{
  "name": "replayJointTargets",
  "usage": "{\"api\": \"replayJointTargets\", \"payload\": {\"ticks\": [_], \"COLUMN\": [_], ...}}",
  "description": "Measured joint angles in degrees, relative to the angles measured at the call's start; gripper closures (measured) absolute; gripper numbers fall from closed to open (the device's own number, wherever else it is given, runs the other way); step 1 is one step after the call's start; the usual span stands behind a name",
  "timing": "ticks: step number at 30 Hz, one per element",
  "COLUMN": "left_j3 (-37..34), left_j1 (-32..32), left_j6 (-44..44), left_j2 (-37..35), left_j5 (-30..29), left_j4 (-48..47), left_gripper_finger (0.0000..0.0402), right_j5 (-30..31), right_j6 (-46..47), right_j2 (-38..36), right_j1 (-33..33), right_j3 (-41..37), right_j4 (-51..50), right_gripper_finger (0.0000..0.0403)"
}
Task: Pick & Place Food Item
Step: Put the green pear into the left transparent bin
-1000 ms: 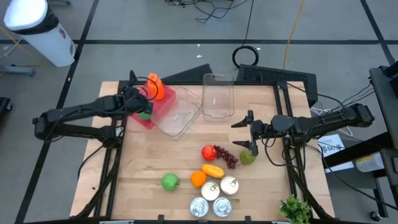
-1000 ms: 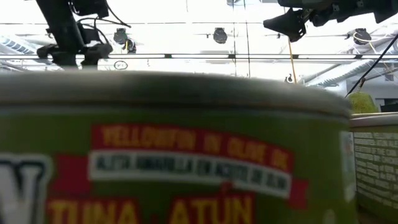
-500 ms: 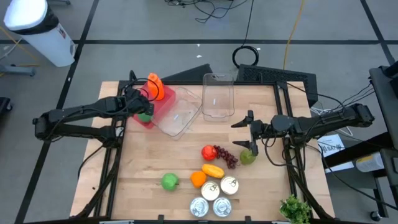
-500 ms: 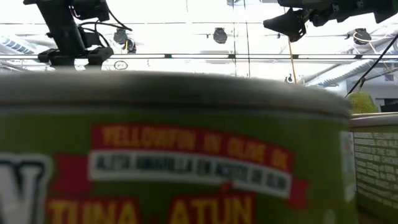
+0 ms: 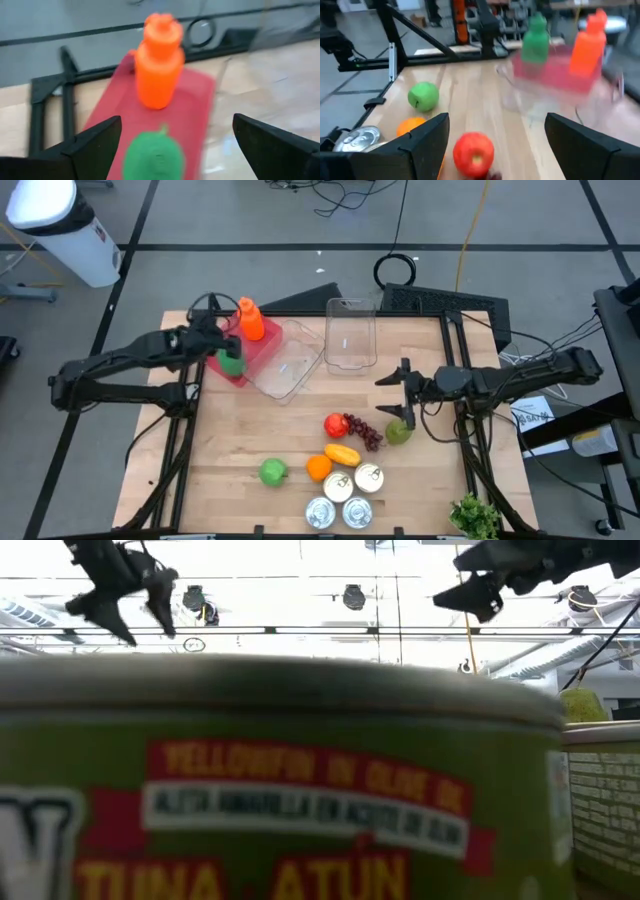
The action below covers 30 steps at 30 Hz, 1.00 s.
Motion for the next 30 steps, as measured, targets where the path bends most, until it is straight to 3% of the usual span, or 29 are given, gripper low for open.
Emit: {"api": "replayJointTargets", "payload": {"ticks": [5, 12, 18, 24, 30], "left_j3": [2.38, 2.38, 2.38, 2.37, 2.36], "left_j1": [-4.36, -11.64, -13.65, -13.43, -13.54], "left_j6": [6.98, 20.59, 24.46, 24.24, 24.08], "left_j2": [-2.95, -1.83, 1.57, 4.78, 5.36], "left_j5": [1.88, 1.83, 1.82, 1.80, 1.78], "left_j4": [8.35, 26.23, 30.16, 30.76, 32.02], "left_gripper_finger": [0.0007, 0.0007, 0.0007, 0.0007, 0.0007], "right_j5": [-2.14, -10.61, -13.51, -13.05, -3.35], "right_j6": [5.99, 4.53, 11.84, 10.70, 11.42], "right_j2": [-2.93, -1.75, -3.93, -3.83, -3.85], "right_j1": [0.91, 2.60, 4.62, 8.10, 9.83], "right_j3": [0.00, -1.42, -1.42, -6.57, -13.55], "right_j4": [-11.17, -22.23, -30.92, -25.28, -17.50], "right_gripper_finger": [0.0094, 0.0094, 0.0094, 0.0094, 0.0094]}}
